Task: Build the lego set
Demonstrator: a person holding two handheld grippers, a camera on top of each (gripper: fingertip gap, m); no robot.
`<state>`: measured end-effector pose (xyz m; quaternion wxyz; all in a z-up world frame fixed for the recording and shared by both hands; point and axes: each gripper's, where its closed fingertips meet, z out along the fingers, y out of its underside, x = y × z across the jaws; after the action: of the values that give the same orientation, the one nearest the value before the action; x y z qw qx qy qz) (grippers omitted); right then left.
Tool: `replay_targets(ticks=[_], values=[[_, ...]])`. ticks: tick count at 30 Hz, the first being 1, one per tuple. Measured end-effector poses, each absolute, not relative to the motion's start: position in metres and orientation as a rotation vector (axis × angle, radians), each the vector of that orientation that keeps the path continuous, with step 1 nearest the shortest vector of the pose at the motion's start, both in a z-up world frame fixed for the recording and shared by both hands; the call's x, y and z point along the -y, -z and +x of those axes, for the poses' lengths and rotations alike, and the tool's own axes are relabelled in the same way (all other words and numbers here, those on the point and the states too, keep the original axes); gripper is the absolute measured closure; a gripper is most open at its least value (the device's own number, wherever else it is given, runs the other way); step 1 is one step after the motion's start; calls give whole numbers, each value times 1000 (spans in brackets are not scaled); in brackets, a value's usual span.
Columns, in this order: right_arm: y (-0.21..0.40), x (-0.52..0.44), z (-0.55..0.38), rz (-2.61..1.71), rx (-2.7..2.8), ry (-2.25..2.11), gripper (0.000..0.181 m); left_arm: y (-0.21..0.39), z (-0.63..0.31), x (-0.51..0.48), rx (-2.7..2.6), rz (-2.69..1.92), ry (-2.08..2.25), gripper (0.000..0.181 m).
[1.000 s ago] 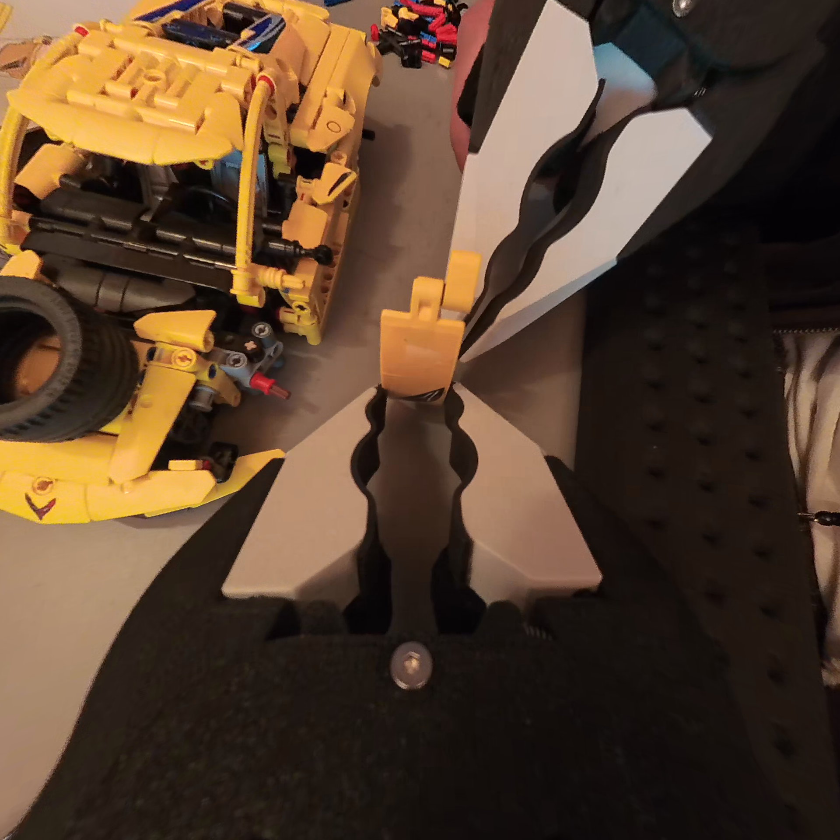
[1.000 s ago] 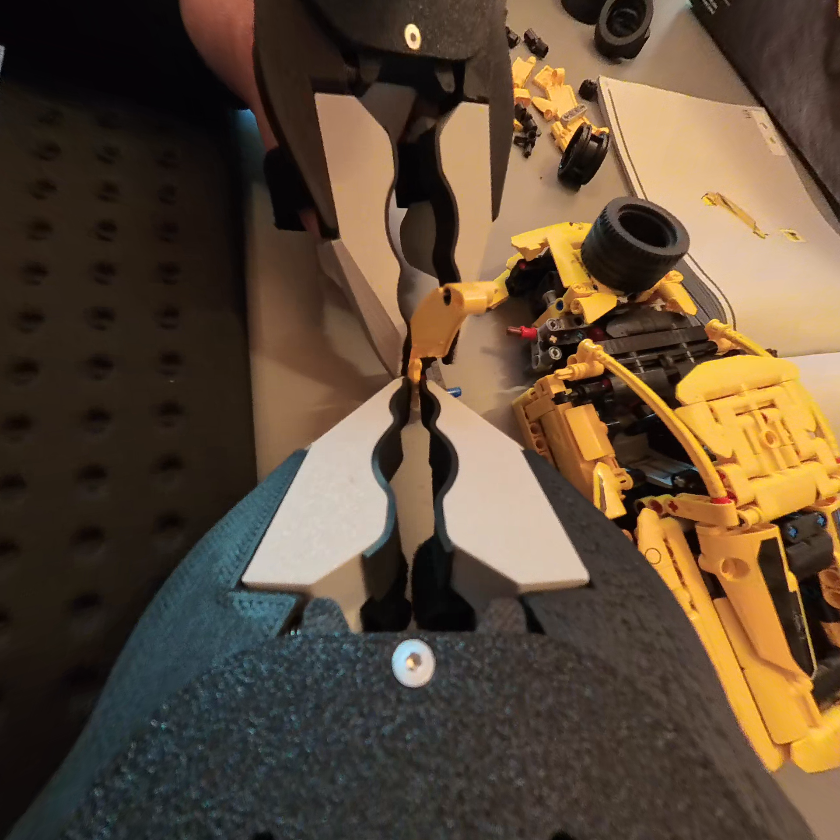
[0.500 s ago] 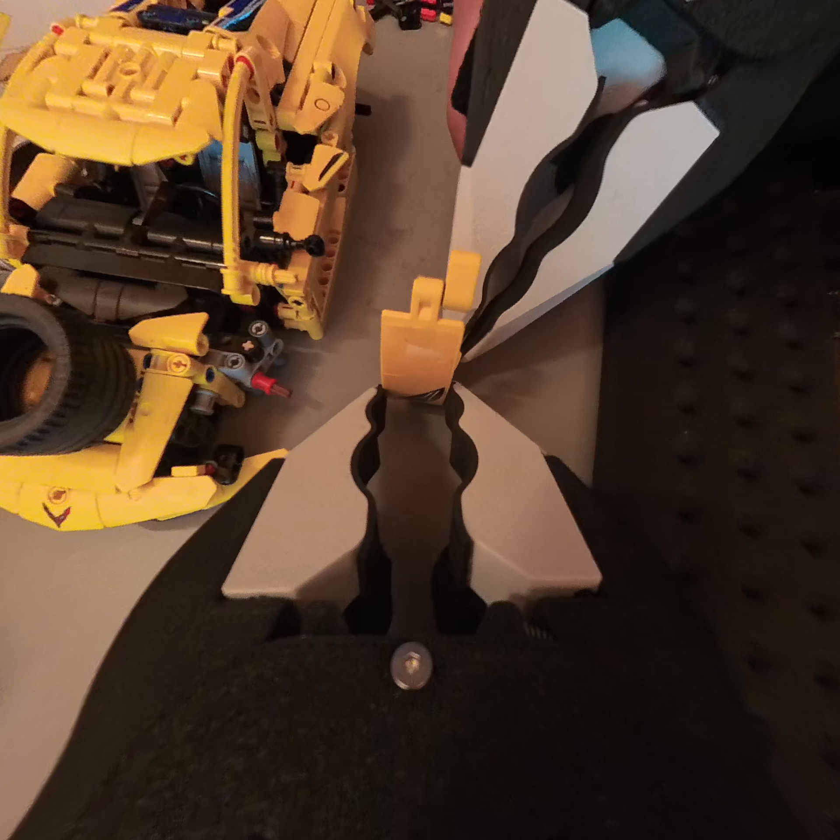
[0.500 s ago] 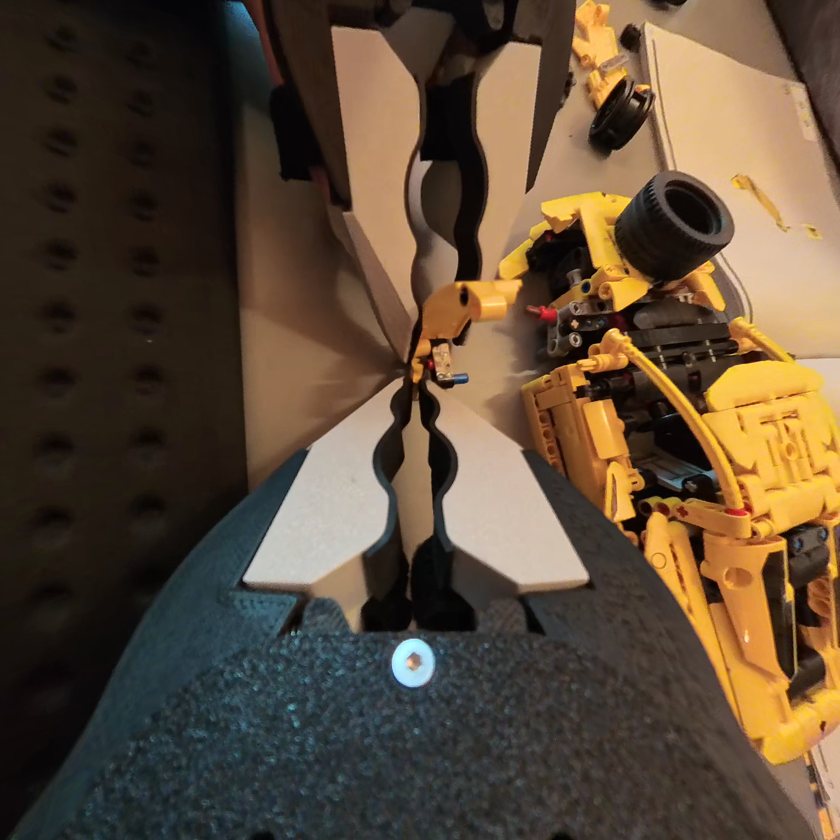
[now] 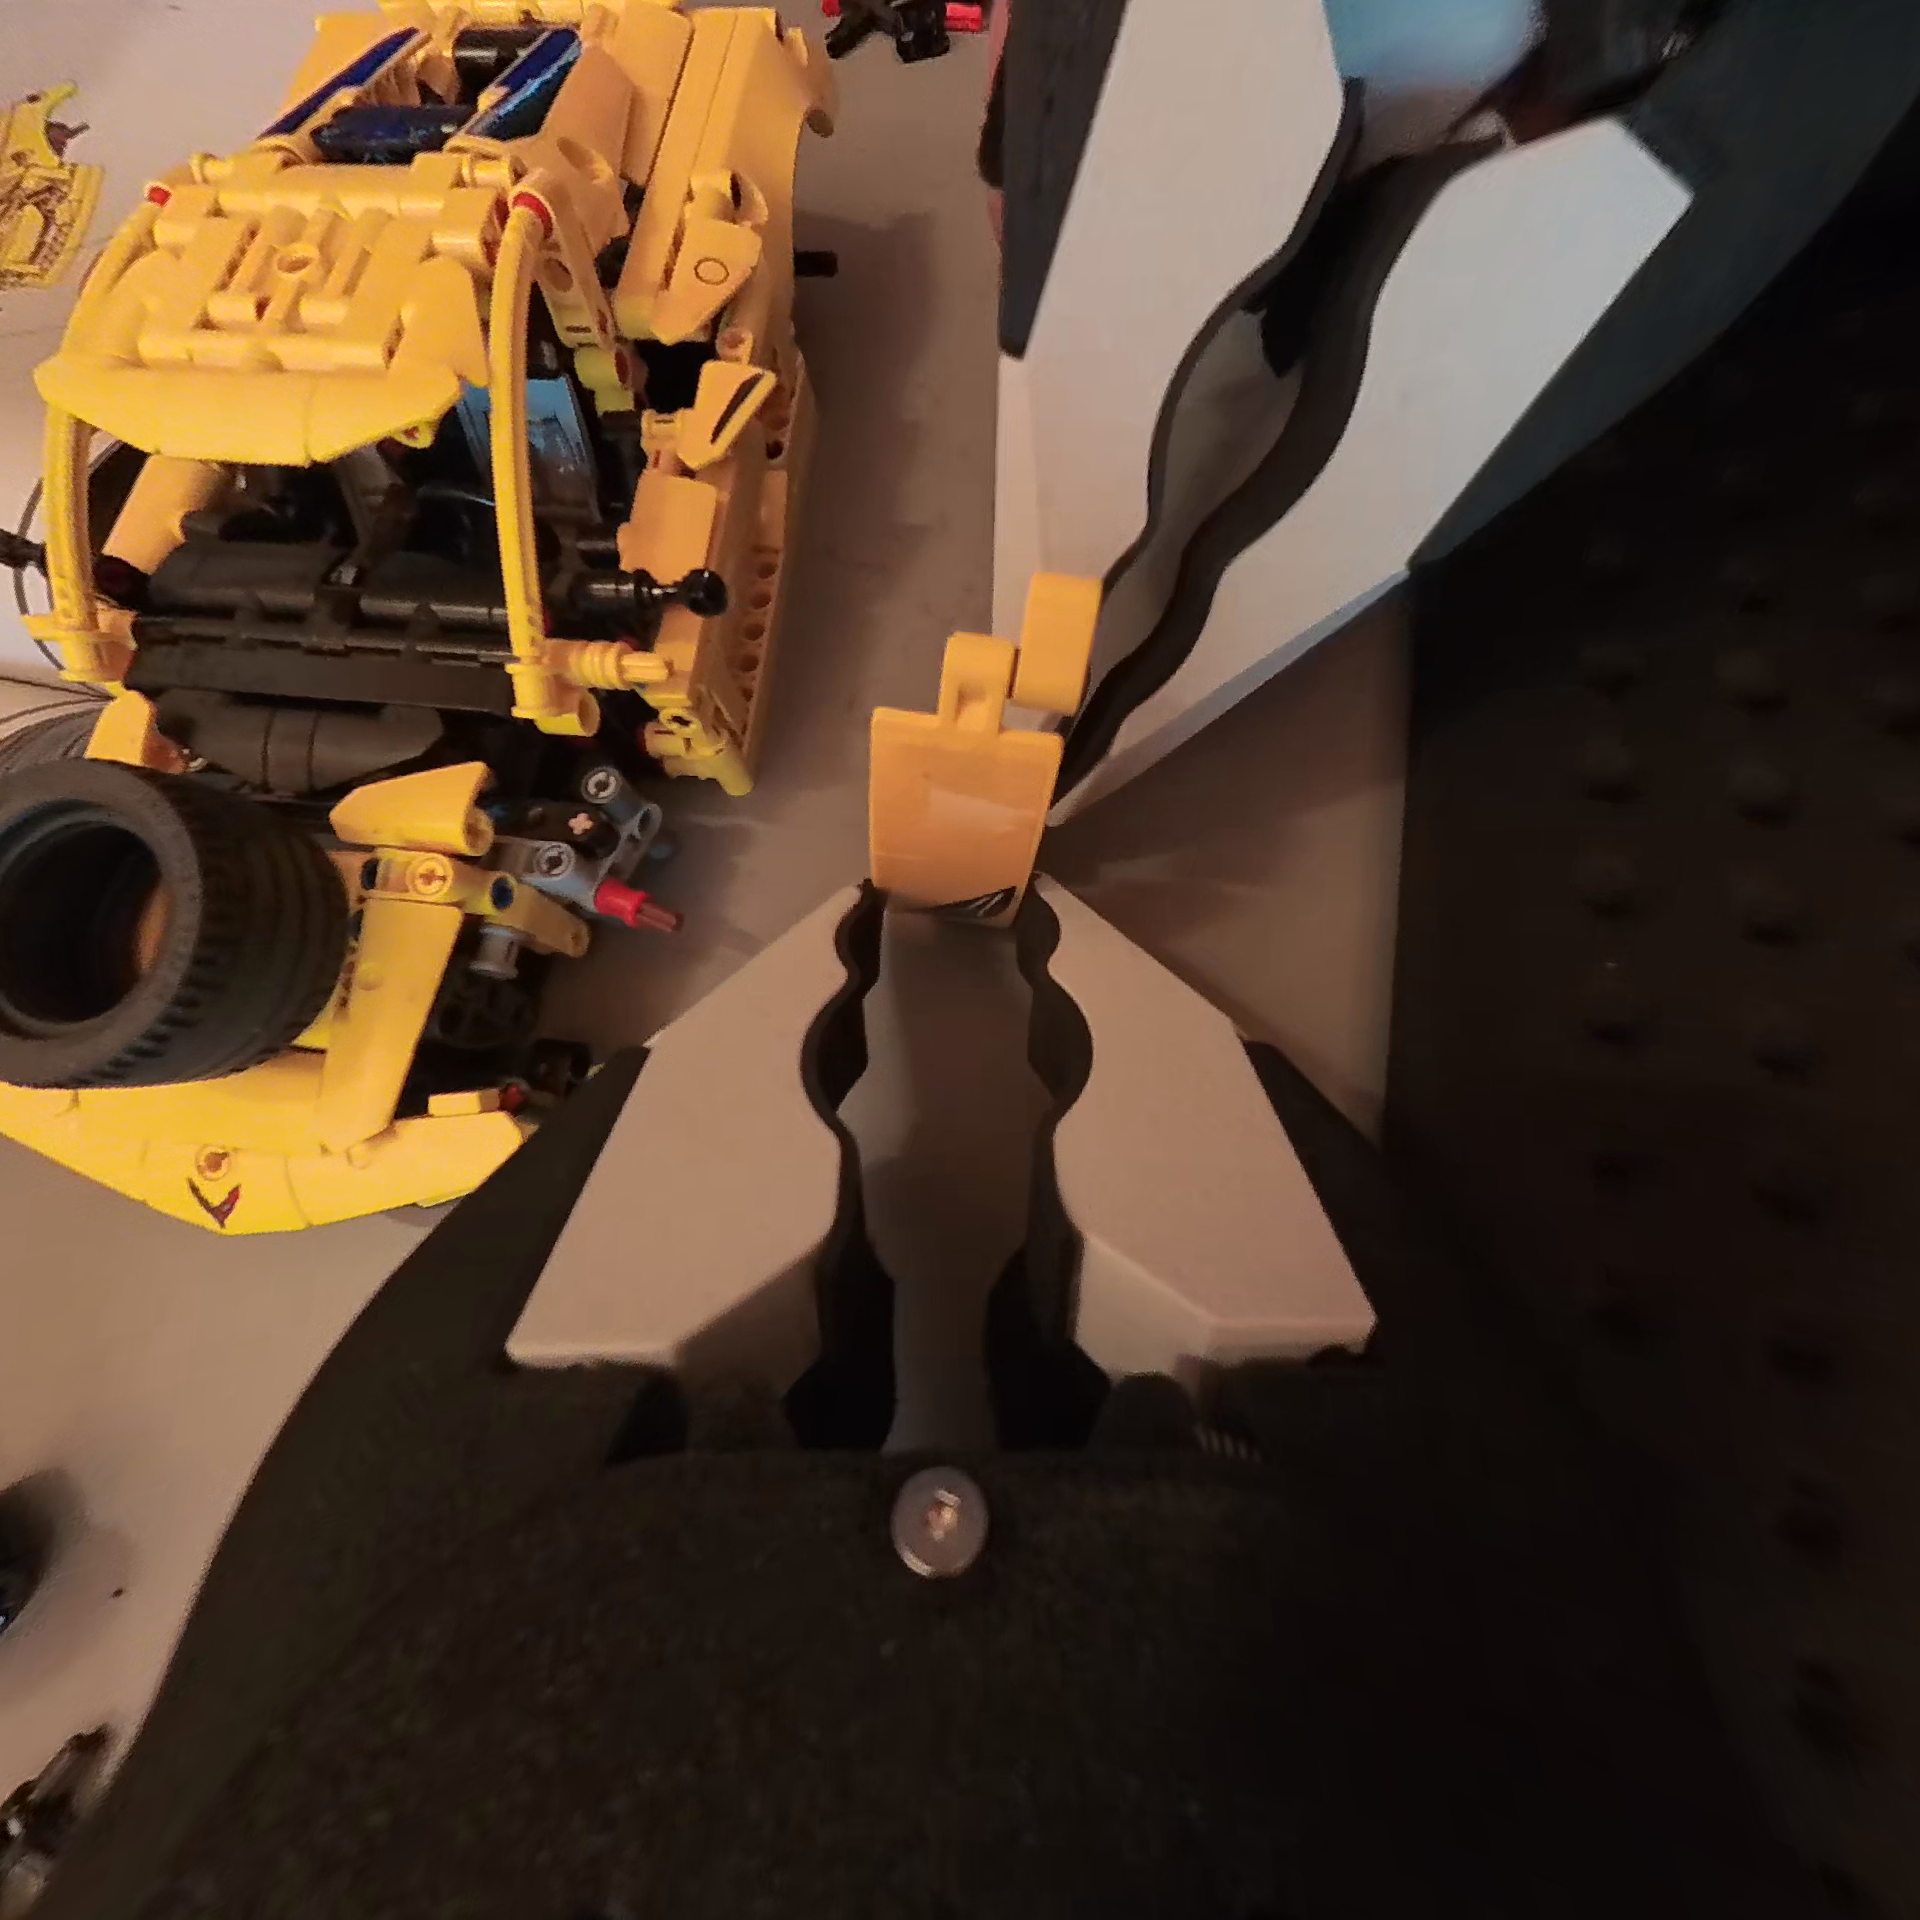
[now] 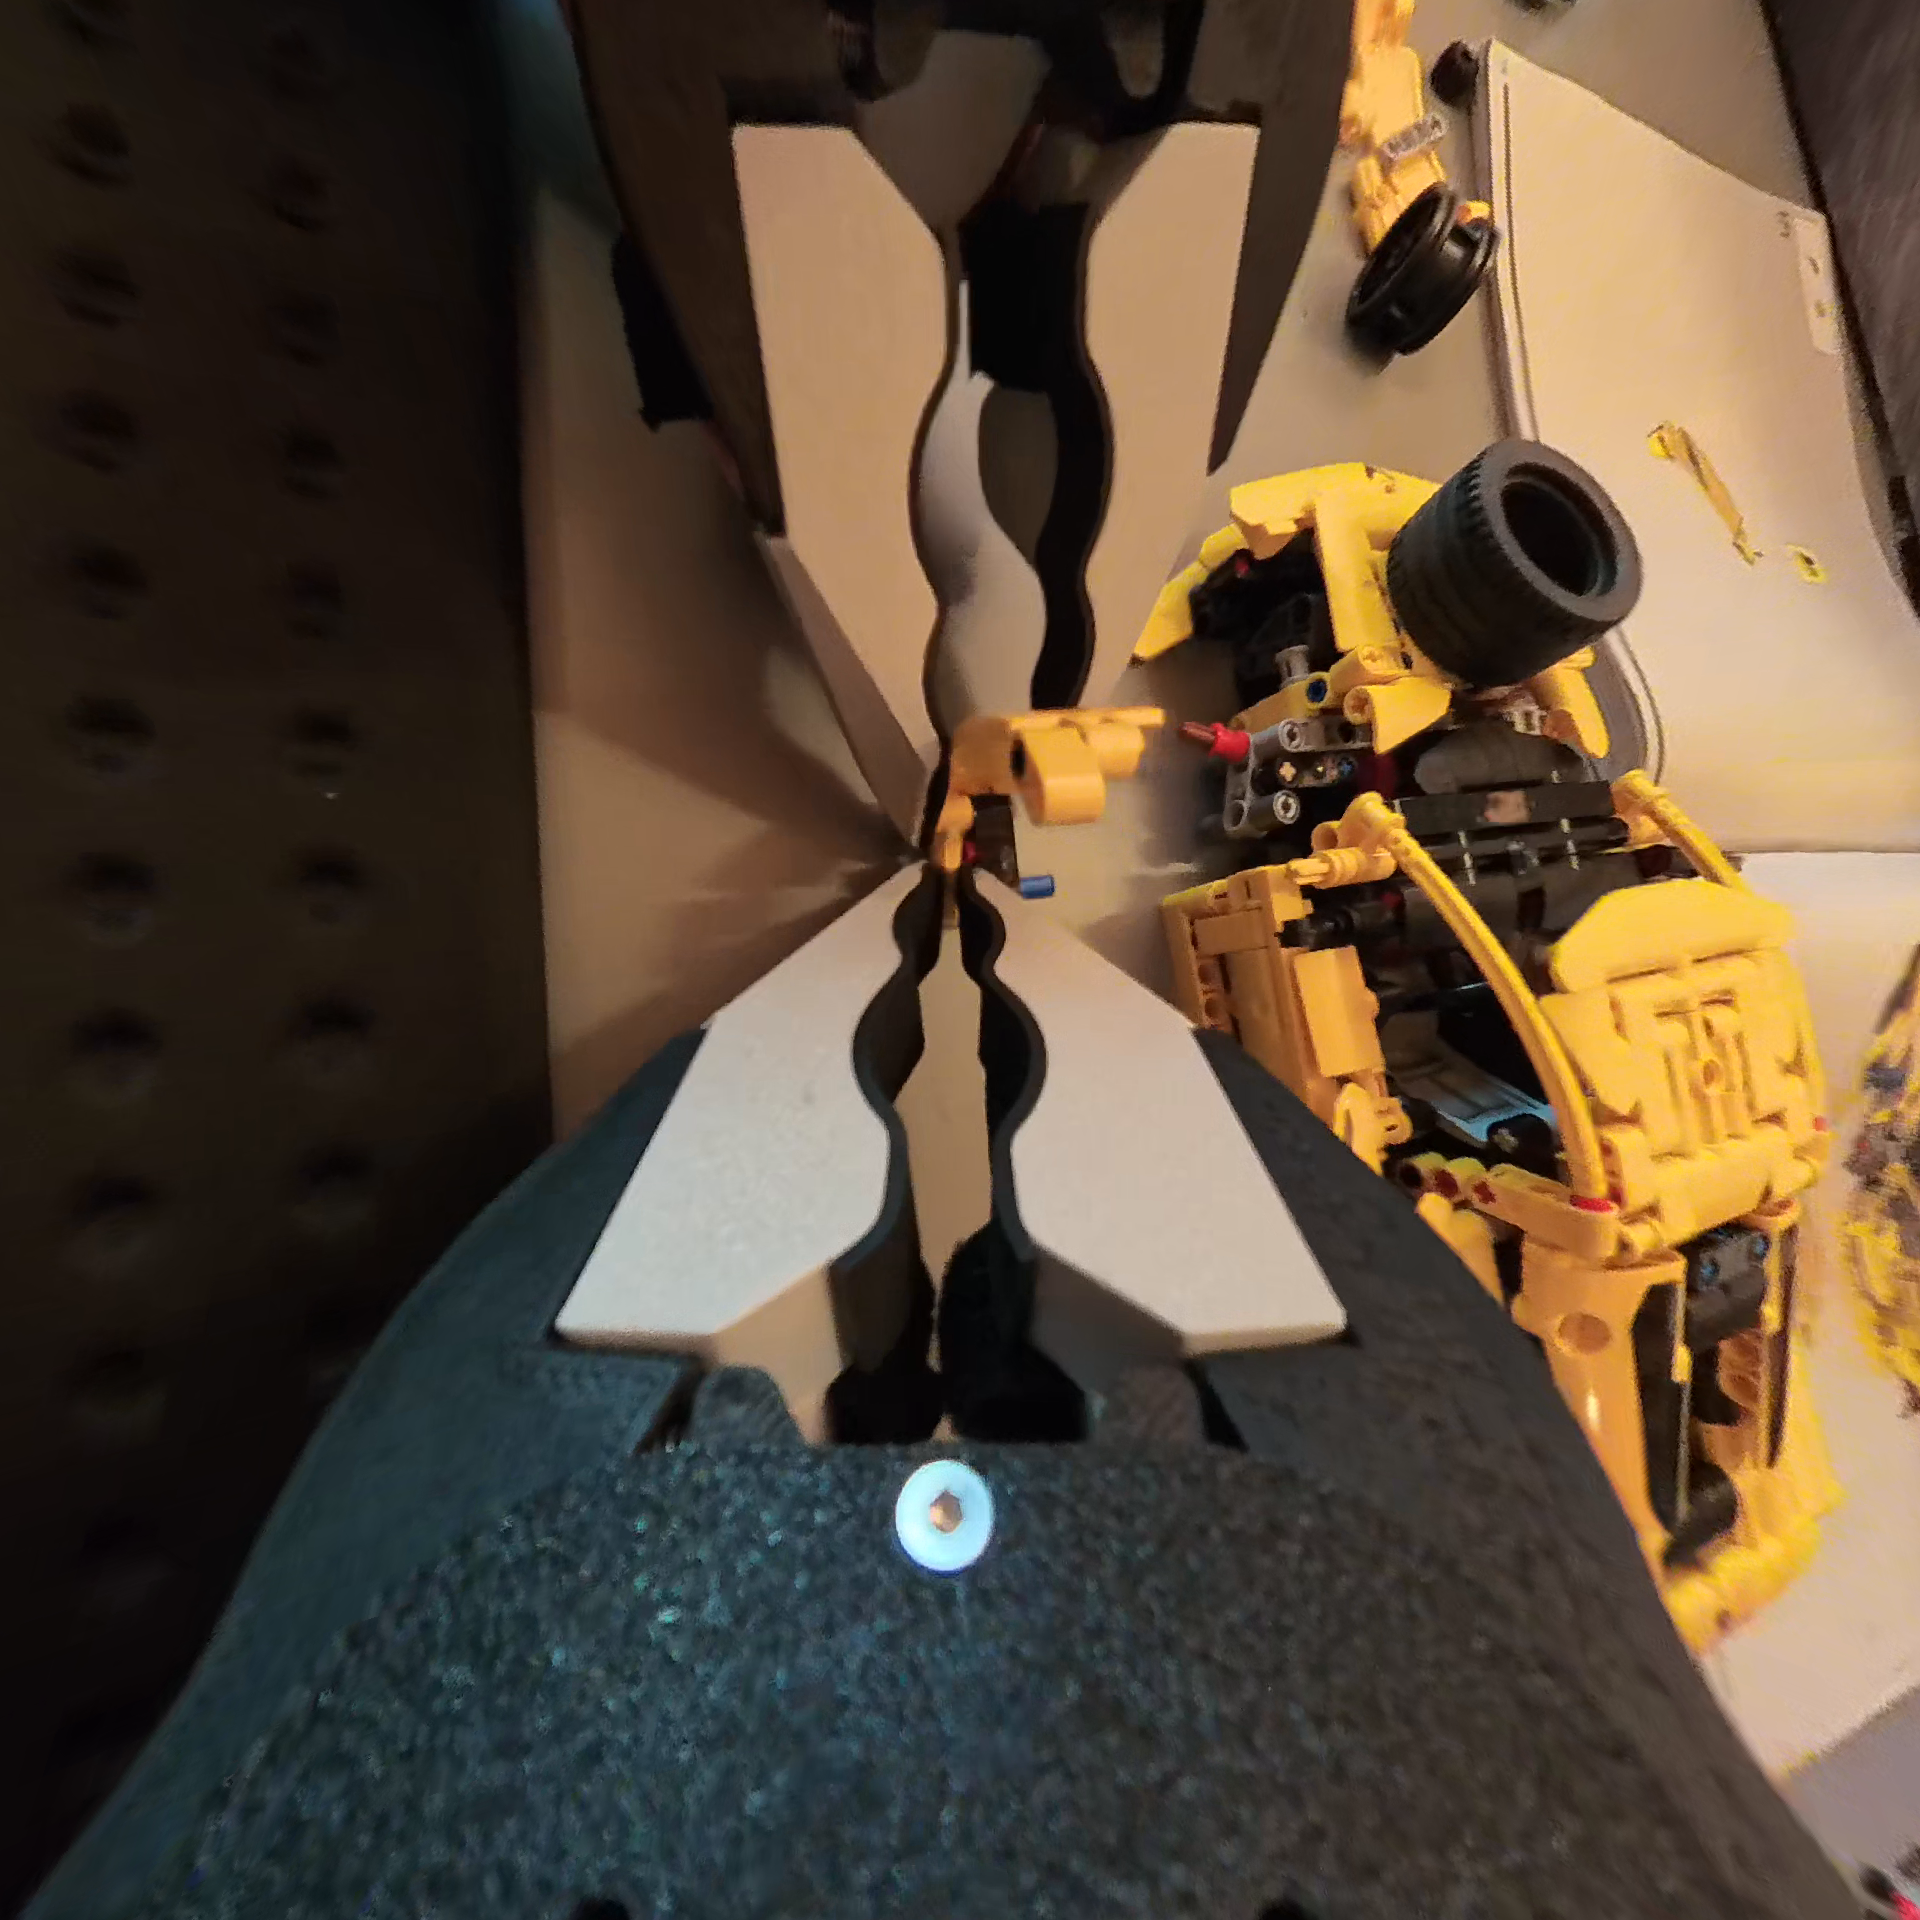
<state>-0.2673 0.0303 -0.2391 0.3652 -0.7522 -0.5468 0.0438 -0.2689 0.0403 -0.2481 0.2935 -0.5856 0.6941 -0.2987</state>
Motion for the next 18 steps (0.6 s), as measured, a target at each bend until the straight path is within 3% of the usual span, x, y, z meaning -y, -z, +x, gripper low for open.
replay_targets(ticks=[9, 18], values=[[233, -27, -270, -1929, 1343, -341, 181, 244, -269, -34, -1849, -1561, 878, 156], [199, -32, -270, -1736, 1191, -428, 181, 210, -268, -24, -1695, -1583, 1266, 156]])
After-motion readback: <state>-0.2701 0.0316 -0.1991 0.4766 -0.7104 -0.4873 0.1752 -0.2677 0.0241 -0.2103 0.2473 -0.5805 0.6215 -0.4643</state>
